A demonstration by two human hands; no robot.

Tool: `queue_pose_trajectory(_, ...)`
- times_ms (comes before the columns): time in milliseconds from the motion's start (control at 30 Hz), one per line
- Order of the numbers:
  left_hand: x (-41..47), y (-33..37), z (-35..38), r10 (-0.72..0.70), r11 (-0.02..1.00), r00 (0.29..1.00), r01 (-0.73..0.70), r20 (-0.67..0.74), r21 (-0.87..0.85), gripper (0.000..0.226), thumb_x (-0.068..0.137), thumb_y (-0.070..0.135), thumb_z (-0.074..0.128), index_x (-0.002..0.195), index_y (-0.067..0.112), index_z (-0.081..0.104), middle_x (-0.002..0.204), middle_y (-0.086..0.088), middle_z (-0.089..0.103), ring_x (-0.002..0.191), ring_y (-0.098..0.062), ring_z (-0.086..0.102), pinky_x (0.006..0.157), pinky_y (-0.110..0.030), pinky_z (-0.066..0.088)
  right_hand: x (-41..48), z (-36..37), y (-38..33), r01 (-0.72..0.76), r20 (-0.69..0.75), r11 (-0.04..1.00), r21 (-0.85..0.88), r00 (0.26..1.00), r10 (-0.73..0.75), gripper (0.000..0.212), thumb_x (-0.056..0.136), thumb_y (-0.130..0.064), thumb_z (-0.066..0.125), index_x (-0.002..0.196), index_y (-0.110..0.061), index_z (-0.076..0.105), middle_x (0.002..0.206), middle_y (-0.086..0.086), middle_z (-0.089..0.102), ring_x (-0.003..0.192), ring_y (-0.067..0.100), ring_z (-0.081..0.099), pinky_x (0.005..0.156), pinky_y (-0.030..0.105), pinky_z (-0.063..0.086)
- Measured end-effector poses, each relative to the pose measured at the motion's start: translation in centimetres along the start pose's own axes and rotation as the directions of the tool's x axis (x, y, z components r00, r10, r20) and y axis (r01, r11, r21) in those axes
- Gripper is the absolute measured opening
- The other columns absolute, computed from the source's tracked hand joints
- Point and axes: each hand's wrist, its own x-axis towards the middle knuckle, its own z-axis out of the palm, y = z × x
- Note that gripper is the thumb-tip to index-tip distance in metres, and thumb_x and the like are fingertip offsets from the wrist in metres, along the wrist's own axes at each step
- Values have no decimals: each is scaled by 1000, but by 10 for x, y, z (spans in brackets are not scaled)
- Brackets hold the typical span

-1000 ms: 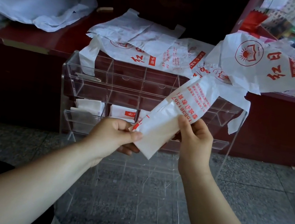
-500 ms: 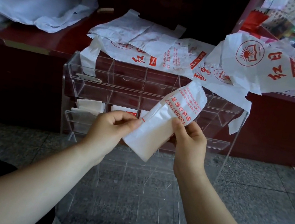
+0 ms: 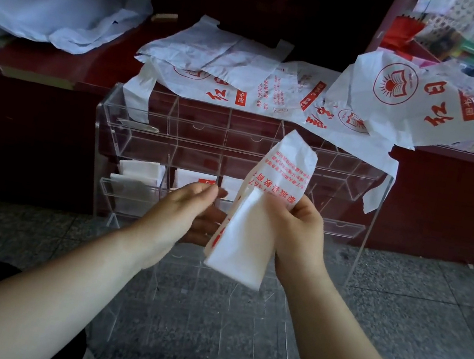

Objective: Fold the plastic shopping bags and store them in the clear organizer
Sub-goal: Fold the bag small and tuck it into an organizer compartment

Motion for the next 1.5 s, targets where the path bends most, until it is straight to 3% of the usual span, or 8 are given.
queue_pose_trajectory(100, 1, -1, 3, 63, 986, 997, -69, 44, 154, 30, 74, 51, 61, 88, 25, 63, 77, 6, 71, 73, -8, 66, 68, -24, 51, -2, 4, 3, 73, 13, 989, -129, 997, -72, 24, 84, -1, 59, 72, -22, 62, 57, -16, 65, 58, -2, 59, 55, 15, 50)
queue_pose_trajectory(233, 3, -7, 12, 148, 975, 985, -129, -90, 183, 15, 79, 8, 67, 75, 22, 65, 63, 12, 69, 62, -1, 65, 64, -16, 52, -7, 12, 5, 85, 62, 979, -183, 995, -75, 23, 83, -2, 61, 73, -22, 61, 68, -9, 64, 68, 8, 61, 67, 28, 52)
queue_pose_trajectory(467, 0, -7, 1, -80, 946, 985, 27, 150, 324, 14, 75, 3, 70, 67, 13, 64, 56, 10, 67, 54, -1, 62, 57, -15, 50, 3, -3, -8, -92, 170, 996, 18, 982, 87, 14, 86, -7, 56, 74, -12, 61, 58, -3, 67, 58, 12, 65, 56, 27, 55)
queue_pose_trajectory(833, -6, -4, 2, -264, 931, 901, 144, 345, 337, 10, 80, 8, 64, 77, 16, 65, 68, 10, 70, 66, -2, 66, 61, -16, 51, 8, -16, -17, -46, 150, 993, -112, 987, 63, 17, 89, -21, 53, 77, -16, 65, 53, -8, 63, 50, 6, 61, 47, 21, 49)
queue_pose_trajectory(1133, 1, 4, -4, -170, 984, 980, 163, 101, 78, 15, 85, 4, 55, 77, 13, 63, 58, 9, 68, 54, 1, 64, 53, -12, 50, 8, -10, -2, 104, 140, 974, -203, 987, -76, 22, 96, -18, 43, 114, -30, 45, 108, -9, 57, 101, 11, 58, 83, 23, 50)
queue_pose_trajectory(1300, 6, 11, -20, -212, 970, 976, 217, 54, -106, 10, 86, 11, 54, 84, 14, 63, 62, 4, 70, 54, -6, 65, 52, -19, 51, -2, -9, 6, 709, 500, 502, -495, 705, -503, 50, 78, -4, 41, 119, -31, 49, 127, -12, 46, 117, 1, 44, 100, 15, 35)
queue_pose_trajectory(1400, 6, 9, -22, -180, 976, 982, 186, 60, -114, 12, 85, 10, 54, 84, 15, 64, 64, 3, 70, 56, -8, 65, 57, -23, 52, -1, -6, 10, 820, 619, 218, -529, 549, -562, 48, 77, -7, 55, 122, -21, 46, 128, 5, 53, 113, 16, 44, 96, 23, 36)
queue_pose_trajectory(1500, 6, 4, -21, -162, 983, 983, 169, 90, -75, 13, 85, 12, 54, 83, 15, 66, 66, 1, 70, 59, -9, 65, 61, -25, 51, -1, -3, 16, 848, 623, 156, -506, 484, -614, 38, 69, -8, 70, 105, -17, 63, 110, 4, 67, 100, 19, 51, 78, 42, 54)
